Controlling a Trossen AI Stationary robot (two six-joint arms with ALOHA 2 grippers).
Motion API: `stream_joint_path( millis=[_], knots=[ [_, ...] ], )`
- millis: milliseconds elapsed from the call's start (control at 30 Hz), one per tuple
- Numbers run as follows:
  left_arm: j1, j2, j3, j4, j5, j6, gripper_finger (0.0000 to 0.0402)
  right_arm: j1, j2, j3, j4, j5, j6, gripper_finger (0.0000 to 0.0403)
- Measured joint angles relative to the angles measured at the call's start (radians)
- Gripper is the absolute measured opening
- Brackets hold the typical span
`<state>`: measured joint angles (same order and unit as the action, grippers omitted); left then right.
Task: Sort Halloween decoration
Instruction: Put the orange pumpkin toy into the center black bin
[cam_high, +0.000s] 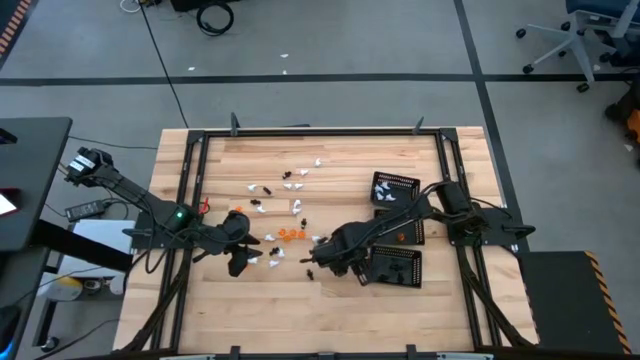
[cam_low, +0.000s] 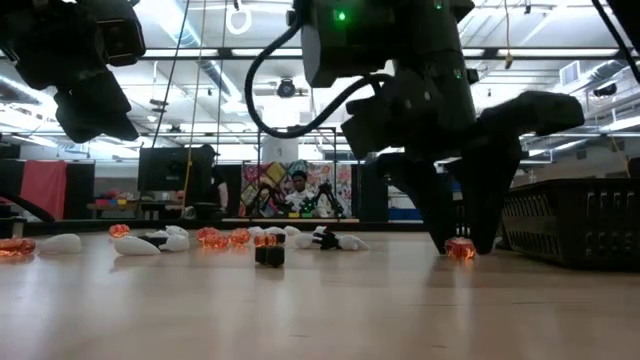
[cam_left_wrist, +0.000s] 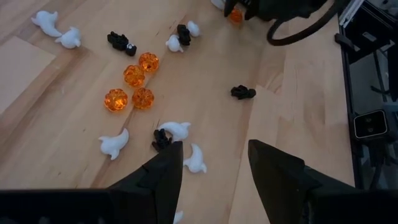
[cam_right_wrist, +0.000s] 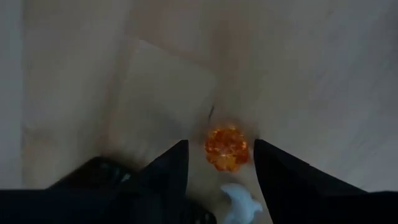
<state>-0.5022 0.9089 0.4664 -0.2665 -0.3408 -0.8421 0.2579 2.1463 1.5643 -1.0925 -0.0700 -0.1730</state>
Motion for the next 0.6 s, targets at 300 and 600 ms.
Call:
stream_joint_path(
  millis=[300, 600],
  knots=[
    [0.000, 0.000, 0.000, 0.000, 0.001, 0.000, 0.0192, -0.001, 0.005, 0.000, 0.029, 0.026, -0.046, 0.0161],
    [0.000, 0.000, 0.000, 0.000, 0.005, 0.000, 0.0192, -0.004, 0.008, -0.007, 0.054, 0.037, -0.092, 0.0094]
  ],
)
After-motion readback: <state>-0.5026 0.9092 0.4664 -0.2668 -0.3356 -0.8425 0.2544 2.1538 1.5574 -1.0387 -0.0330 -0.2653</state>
